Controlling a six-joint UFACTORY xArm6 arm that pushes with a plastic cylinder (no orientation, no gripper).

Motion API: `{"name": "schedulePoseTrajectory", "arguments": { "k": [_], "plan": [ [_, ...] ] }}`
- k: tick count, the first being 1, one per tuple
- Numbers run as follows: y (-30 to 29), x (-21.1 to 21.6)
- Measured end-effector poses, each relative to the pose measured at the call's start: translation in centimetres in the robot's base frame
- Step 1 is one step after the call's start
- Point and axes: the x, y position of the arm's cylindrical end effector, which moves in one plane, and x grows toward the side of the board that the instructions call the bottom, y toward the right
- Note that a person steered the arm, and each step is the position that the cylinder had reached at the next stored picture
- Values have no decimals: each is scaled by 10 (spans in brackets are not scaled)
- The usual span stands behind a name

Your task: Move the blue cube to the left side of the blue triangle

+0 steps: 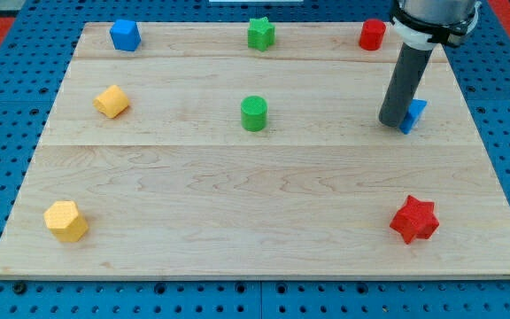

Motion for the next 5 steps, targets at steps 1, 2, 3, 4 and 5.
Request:
{"name": "schedulePoseTrajectory", "arguments": {
  "k": [1, 2, 3, 4, 5],
  "plan": [
    [12, 1],
    [-46, 0],
    [-117, -45],
    [-164, -96],
    [-248, -111]
  ]
}}
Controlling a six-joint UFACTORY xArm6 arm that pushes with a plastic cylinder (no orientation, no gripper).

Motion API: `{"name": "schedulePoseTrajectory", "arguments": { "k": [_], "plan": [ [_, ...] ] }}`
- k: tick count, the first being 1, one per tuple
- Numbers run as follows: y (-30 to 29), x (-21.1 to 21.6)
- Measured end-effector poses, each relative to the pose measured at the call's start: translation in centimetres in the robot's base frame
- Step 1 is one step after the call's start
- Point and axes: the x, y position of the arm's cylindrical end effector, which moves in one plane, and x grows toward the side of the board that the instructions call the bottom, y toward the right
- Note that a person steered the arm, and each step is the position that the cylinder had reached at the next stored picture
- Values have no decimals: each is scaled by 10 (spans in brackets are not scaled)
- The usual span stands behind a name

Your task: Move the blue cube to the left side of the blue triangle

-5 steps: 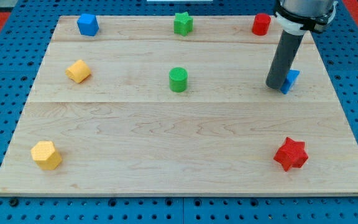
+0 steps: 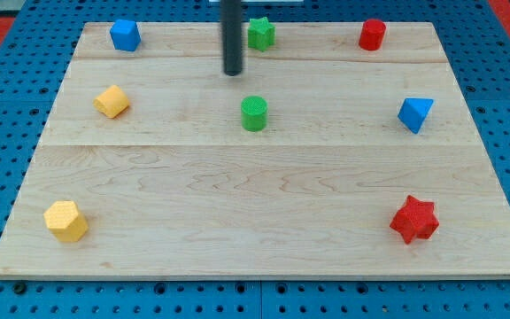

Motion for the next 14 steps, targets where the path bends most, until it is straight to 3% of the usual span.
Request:
{"name": "schedulePoseTrajectory", "arguments": {
  "k": [2, 4, 5, 6, 7, 9, 14],
  "plan": [
    [-49, -100],
    [-73, -101],
    [-119, -101],
    [-204, -102],
    [-232, -91],
    [-111, -73],
    [-83, 36]
  ]
}}
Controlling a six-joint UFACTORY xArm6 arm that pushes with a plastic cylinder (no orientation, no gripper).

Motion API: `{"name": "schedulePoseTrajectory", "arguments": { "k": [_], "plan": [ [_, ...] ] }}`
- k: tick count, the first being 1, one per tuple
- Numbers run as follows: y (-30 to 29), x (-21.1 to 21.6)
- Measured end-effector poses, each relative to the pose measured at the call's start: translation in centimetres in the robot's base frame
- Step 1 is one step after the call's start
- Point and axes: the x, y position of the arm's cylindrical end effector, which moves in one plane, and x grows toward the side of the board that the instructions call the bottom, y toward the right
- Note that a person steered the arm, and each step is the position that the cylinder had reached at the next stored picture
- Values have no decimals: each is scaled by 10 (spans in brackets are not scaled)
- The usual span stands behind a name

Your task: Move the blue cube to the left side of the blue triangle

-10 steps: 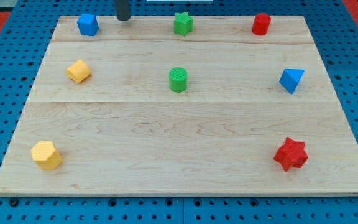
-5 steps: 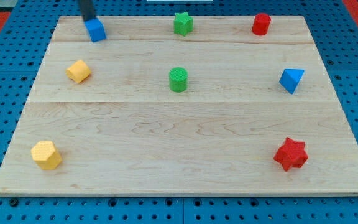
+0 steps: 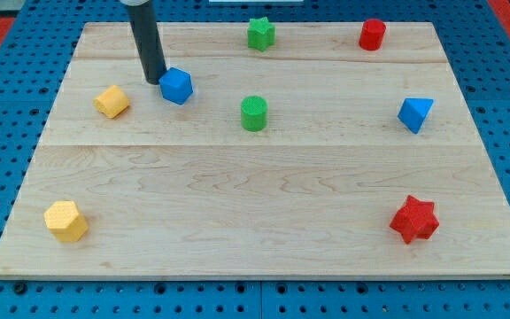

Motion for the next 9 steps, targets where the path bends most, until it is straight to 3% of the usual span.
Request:
{"name": "schedulePoseTrajectory", "arguments": {
  "k": [1, 3, 4, 6, 9],
  "plan": [
    [13, 11],
    [106, 9],
    [121, -16],
    [216, -15],
    [267, 43]
  ]
}}
